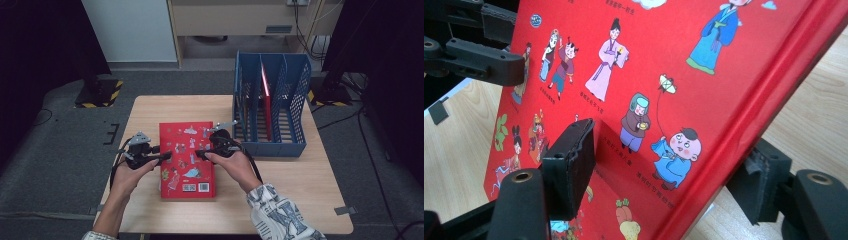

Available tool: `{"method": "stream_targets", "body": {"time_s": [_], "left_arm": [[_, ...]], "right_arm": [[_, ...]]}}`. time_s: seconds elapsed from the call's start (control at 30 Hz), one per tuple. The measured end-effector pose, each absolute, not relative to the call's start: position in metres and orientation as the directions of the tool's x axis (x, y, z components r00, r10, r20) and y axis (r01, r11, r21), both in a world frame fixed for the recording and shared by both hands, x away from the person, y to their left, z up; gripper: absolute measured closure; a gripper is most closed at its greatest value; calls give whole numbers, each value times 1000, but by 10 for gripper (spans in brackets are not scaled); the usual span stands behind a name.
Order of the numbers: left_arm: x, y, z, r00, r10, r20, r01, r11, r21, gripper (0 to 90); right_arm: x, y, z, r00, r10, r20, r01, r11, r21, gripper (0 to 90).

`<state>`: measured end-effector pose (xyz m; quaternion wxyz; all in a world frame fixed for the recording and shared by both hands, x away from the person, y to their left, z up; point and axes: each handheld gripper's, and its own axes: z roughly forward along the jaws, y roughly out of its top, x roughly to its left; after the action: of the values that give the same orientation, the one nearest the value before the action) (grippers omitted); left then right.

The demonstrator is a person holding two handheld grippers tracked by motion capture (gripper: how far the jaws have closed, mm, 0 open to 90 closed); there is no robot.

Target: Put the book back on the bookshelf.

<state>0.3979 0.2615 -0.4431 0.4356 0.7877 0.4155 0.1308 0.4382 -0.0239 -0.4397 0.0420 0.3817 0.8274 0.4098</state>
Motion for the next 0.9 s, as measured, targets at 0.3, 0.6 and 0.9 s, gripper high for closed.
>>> {"method": "stream_targets", "body": {"time_s": [0.3,0.6,0.9], "left_arm": [[398,265,-428,612,778,-143,533,-271,802,539],[399,269,-418,608,784,-130,527,-275,804,543],[403,273,-415,596,792,-132,528,-263,808,543]], "right_arm": [[440,-21,-429,-707,666,236,586,366,723,346],[442,-18,-420,-705,667,240,587,359,726,353],[444,-14,-414,-714,663,223,566,361,741,379]]}}
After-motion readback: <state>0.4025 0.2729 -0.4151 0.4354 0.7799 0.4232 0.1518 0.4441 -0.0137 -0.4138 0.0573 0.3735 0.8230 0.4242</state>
